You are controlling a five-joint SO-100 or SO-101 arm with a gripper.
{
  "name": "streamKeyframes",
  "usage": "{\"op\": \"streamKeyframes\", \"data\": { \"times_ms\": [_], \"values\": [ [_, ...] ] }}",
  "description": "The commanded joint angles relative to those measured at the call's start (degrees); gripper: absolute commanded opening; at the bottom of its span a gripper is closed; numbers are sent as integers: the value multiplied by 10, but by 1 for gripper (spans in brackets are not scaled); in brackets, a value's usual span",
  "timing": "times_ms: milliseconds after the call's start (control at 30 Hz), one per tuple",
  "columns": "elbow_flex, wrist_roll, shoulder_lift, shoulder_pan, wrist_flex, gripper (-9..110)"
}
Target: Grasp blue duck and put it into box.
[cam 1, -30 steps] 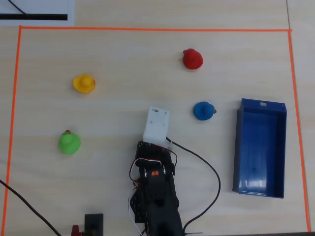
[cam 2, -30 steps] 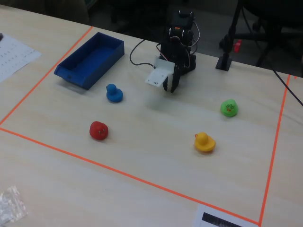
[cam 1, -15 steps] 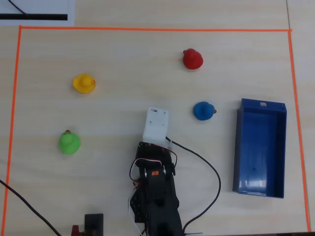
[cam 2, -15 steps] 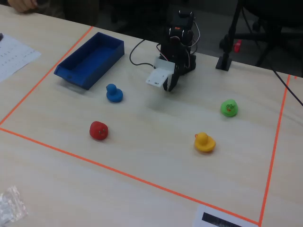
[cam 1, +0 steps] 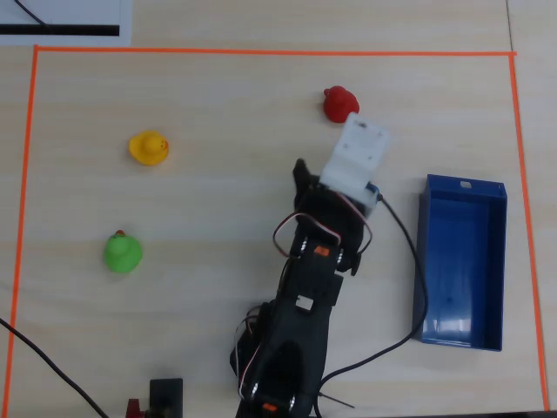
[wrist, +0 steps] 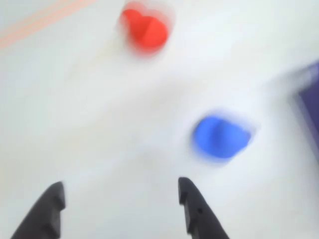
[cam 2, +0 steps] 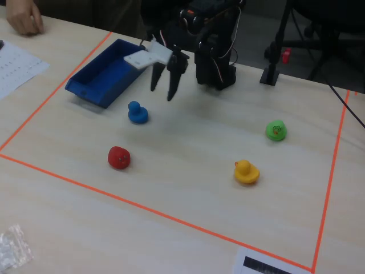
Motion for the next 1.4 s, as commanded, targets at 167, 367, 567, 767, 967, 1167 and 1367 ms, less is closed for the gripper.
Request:
{"op": "streamKeyframes", "data": {
  "times_ms": [167,367,567,767,967,1167,1367],
  "values": [
    [33,-70,-180,122,-305,36],
    [95,-88,-210,139,-390,37],
    [127,-90,-219,143,-424,37],
    [152,-93,-231,145,-454,37],
    [195,-105,-243,146,-503,37],
    [218,-107,-249,142,-523,37],
    [221,-99,-254,141,-522,37]
  ]
}}
